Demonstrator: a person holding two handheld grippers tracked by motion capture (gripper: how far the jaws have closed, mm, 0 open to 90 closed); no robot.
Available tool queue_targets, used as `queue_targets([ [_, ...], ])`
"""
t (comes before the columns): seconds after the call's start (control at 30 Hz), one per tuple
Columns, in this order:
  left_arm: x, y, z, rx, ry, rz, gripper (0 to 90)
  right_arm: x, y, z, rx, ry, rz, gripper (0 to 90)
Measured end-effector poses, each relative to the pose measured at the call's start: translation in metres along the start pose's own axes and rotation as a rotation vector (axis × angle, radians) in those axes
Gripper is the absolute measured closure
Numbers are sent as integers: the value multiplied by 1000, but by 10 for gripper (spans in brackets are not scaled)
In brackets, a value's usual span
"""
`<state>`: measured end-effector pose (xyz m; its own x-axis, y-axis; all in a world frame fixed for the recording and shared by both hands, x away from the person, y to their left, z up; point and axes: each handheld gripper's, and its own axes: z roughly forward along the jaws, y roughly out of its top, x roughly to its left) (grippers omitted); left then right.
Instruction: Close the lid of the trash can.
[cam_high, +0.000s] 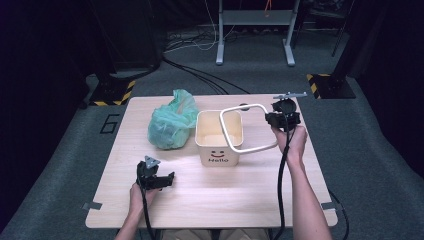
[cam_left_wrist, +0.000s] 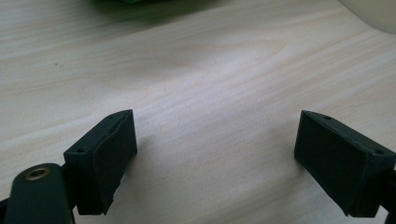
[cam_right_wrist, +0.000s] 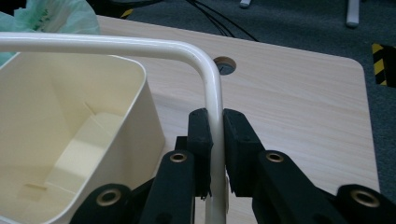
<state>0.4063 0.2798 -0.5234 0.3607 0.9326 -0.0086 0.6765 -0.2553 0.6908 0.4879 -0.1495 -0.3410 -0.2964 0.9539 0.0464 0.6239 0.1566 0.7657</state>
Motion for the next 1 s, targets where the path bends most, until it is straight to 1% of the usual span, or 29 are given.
queue_targets([
  [0.03,1,1,-2,4,-25,-16,97,2,1,0,-2,1,3,815],
  [0.07,3,2,-4,-5,-55,-44,79,4,2,1,-2,5,3,815],
  [0.13,4,6,-9,-22,-82,-76,81,6,3,2,-4,7,4,815],
  [0.2,4,13,-15,-38,-103,-85,81,9,3,5,4,12,12,815],
  [0.27,3,21,-21,-39,-116,-86,78,12,3,8,9,15,11,815],
  [0.33,1,31,-26,-48,-141,-100,74,14,3,10,7,26,22,815],
  [0.37,-1,36,-29,-56,-152,-96,72,15,3,12,6,32,23,815],
  [0.47,-10,51,-36,-74,-164,-63,72,20,4,16,11,37,31,815],
  [0.53,-15,60,-40,-82,-174,-52,73,22,4,19,17,40,35,814],
  [0.7,-20,79,-47,-102,-204,-53,72,29,6,24,26,34,33,814],
  [0.9,-26,105,-60,-130,-224,-29,76,39,9,28,38,13,18,814],
  [1.0,-29,118,-64,-140,-240,-21,84,45,12,31,43,18,11,814],
])
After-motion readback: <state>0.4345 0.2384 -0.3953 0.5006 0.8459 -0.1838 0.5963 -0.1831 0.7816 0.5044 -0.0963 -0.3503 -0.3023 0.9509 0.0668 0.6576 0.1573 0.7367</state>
